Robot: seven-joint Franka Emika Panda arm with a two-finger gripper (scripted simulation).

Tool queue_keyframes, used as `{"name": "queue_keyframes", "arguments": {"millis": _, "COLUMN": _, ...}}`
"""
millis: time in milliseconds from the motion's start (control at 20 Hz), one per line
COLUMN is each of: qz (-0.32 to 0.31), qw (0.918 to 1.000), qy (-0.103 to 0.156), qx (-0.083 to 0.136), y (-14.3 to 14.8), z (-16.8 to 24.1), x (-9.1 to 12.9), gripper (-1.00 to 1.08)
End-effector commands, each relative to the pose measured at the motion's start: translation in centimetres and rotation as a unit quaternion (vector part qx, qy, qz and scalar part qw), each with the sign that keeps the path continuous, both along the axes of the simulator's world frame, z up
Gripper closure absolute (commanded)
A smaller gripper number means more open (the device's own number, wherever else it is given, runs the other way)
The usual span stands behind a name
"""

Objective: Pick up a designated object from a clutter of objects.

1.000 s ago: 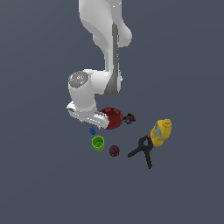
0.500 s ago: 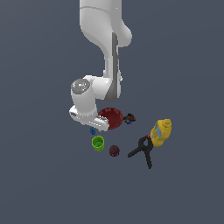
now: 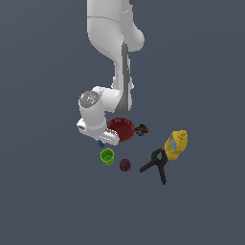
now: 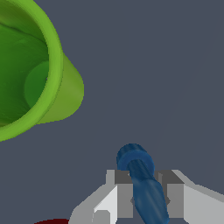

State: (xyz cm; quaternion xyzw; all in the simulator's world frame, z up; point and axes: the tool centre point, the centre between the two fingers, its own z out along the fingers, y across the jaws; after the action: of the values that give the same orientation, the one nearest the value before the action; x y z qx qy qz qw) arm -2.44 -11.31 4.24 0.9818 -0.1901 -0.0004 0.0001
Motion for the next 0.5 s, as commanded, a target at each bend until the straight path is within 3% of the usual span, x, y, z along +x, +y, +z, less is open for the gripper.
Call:
{"name": "queue_keyframes", "arguments": {"millis": 0, "qz": 0.0, "qw": 1.0, "qy": 0.0, "qx": 0.0, "y": 0.0, "z": -0.02, "x": 0.03, "gripper": 1.08}}
{"name": "queue_keyframes", "arguments": {"millis": 450, "qz": 0.0, "qw": 1.0, "qy": 0.0, "qx": 0.0, "y": 0.07, "z": 0.1, "x": 0.07, "gripper": 1.08}}
